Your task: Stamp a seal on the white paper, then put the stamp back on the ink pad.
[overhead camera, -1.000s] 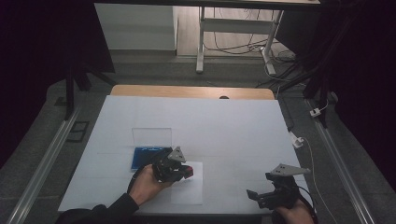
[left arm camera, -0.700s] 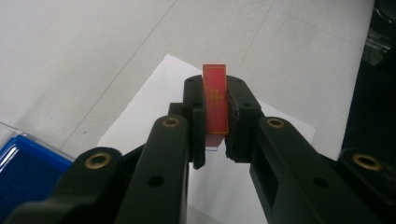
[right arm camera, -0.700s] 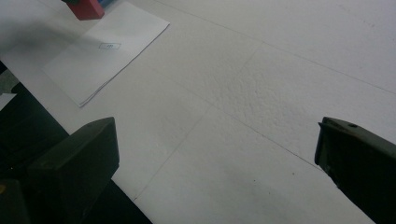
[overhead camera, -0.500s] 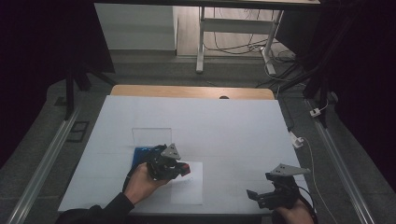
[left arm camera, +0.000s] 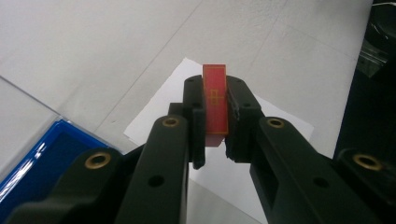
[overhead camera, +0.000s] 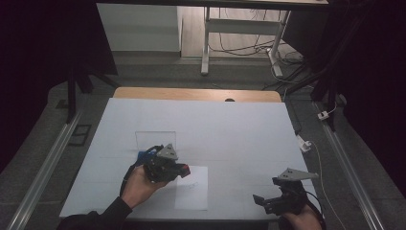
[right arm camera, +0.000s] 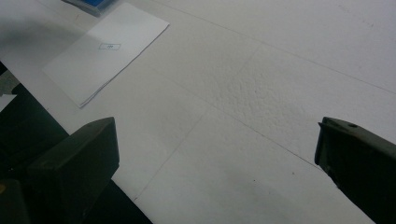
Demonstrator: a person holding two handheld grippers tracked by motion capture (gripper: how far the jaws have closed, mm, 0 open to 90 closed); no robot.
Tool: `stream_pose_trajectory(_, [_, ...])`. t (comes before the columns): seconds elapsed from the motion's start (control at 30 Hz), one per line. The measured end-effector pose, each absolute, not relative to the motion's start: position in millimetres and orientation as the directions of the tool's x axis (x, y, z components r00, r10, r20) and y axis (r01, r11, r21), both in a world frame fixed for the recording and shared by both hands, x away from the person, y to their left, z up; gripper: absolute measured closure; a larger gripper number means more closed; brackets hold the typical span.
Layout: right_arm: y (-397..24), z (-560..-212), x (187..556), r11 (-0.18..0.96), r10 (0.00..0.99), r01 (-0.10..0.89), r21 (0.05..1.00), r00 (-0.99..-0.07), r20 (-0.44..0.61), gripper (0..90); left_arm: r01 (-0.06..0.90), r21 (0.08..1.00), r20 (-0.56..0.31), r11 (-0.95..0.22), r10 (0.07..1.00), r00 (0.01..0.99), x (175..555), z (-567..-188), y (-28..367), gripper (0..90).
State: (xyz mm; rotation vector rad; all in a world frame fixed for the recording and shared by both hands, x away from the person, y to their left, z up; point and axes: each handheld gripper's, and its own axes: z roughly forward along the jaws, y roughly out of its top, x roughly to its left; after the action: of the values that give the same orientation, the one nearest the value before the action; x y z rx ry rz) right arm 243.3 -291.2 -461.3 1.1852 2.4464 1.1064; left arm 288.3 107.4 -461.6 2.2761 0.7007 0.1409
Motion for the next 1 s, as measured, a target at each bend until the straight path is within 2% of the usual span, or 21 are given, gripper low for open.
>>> stream_pose_trajectory(1.0, [-291,-461,243,0.398,0.745,0.590,0.702,-0.655,0.129,0.0,0.518,0.683,-0.090,-0.515,0.644,0.759,307,-458,155,80.1])
